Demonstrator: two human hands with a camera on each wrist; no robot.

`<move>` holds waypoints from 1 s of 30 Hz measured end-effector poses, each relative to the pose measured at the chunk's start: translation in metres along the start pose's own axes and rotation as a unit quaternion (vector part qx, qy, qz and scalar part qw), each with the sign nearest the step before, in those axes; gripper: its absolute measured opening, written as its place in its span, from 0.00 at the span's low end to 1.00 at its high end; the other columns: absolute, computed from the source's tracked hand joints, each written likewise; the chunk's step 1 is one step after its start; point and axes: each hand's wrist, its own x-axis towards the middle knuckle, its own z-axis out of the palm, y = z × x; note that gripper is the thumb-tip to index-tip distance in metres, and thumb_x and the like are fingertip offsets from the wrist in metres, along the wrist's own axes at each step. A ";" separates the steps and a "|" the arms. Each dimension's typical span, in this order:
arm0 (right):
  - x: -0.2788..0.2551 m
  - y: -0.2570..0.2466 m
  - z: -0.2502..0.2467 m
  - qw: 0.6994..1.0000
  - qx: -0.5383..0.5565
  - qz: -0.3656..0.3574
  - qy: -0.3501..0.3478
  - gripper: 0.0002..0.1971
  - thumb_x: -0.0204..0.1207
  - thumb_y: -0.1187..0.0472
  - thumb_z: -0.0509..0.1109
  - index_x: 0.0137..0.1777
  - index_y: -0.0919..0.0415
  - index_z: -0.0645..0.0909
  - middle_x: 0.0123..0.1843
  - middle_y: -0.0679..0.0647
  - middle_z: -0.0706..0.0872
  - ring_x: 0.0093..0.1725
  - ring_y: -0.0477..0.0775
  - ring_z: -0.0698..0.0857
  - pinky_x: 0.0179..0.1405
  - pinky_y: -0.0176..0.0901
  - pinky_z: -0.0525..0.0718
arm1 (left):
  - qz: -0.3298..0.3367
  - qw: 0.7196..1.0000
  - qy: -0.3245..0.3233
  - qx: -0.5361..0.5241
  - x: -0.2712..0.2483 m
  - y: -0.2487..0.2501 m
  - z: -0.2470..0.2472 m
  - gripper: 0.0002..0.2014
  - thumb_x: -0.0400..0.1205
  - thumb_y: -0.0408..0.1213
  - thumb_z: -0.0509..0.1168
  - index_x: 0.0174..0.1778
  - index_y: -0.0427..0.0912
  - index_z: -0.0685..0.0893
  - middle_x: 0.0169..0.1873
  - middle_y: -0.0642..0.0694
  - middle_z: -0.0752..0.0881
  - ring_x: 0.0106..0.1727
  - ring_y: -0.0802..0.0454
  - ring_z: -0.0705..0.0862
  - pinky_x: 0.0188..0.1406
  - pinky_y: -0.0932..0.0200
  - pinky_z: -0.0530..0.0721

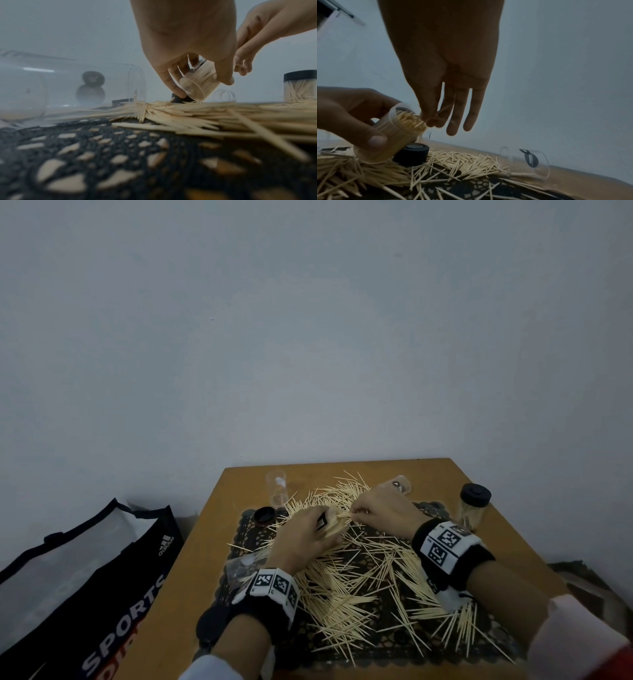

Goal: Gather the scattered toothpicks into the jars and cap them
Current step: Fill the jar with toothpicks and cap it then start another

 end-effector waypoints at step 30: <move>0.013 -0.003 0.001 0.941 0.299 0.108 0.115 0.05 0.77 0.63 0.74 0.50 0.58 0.89 0.44 0.46 0.89 0.40 0.38 0.83 0.35 0.28 0.79 | -0.012 0.999 0.026 -0.022 -0.001 0.005 -0.002 0.24 0.75 0.62 0.70 0.59 0.51 0.79 0.46 0.56 0.83 0.42 0.59 0.79 0.34 0.67 0.68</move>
